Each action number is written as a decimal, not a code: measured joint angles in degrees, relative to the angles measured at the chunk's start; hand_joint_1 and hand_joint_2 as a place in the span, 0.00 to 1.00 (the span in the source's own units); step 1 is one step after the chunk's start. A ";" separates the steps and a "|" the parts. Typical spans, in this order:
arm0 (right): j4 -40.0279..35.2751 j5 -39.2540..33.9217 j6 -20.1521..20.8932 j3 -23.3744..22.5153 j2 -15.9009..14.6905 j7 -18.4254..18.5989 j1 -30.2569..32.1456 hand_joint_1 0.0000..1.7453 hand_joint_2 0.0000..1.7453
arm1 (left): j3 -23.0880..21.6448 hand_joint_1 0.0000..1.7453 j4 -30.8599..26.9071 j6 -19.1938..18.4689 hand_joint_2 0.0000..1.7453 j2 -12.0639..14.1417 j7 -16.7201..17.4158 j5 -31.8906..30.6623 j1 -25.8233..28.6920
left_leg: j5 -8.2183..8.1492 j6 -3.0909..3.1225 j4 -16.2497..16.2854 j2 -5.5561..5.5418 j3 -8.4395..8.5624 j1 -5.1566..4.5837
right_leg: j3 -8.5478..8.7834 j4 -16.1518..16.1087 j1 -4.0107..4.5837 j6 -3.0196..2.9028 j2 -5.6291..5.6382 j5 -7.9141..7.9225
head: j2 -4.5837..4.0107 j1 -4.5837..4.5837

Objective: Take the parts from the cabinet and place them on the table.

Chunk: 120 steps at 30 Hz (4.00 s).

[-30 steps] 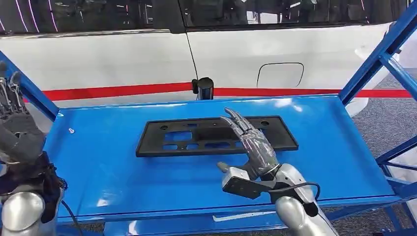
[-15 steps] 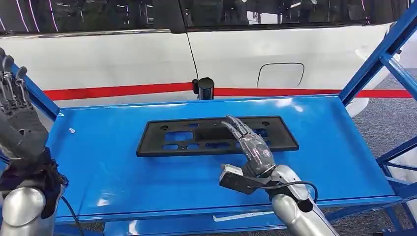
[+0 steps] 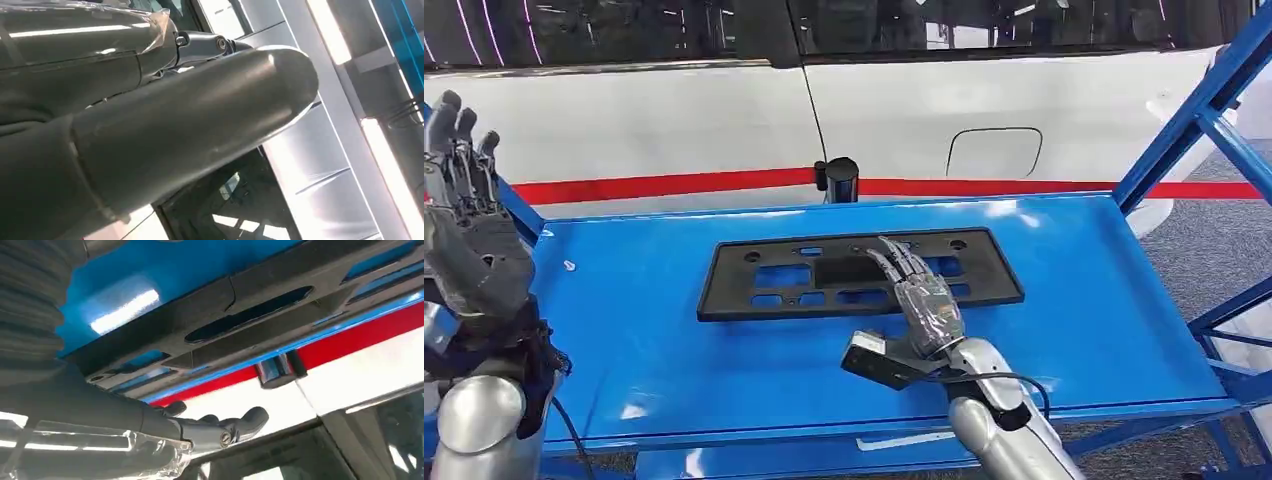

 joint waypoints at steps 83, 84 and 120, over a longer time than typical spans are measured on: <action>-19.17 6.57 -15.90 -22.97 9.33 3.55 -5.79 1.00 1.00 | 0.85 0.00 -1.09 0.09 1.00 -6.84 -7.08 -3.80 15.60 | -0.03 0.03 0.01 0.13 0.00 -0.04 | -0.07 0.00 -0.02 0.01 0.07 0.00 | 0.00 0.00; -19.17 5.97 -15.29 -22.99 9.29 3.61 -5.75 1.00 1.00 | 0.85 0.00 -0.87 0.13 1.00 -6.84 -7.23 -3.37 15.71 | -0.03 0.03 0.00 0.13 -0.01 -0.04 | -0.07 0.00 -0.03 0.01 0.07 0.00 | 0.00 0.00; -25.83 -9.40 -7.27 -22.73 11.48 3.44 -9.83 1.00 1.00 | -1.18 0.00 -4.41 0.52 1.00 -6.91 -2.53 -2.80 15.09 | 0.34 2.30 -0.39 0.31 0.17 0.17 | -9.01 19.03 -0.34 0.30 0.08 -7.84 | 0.00 0.20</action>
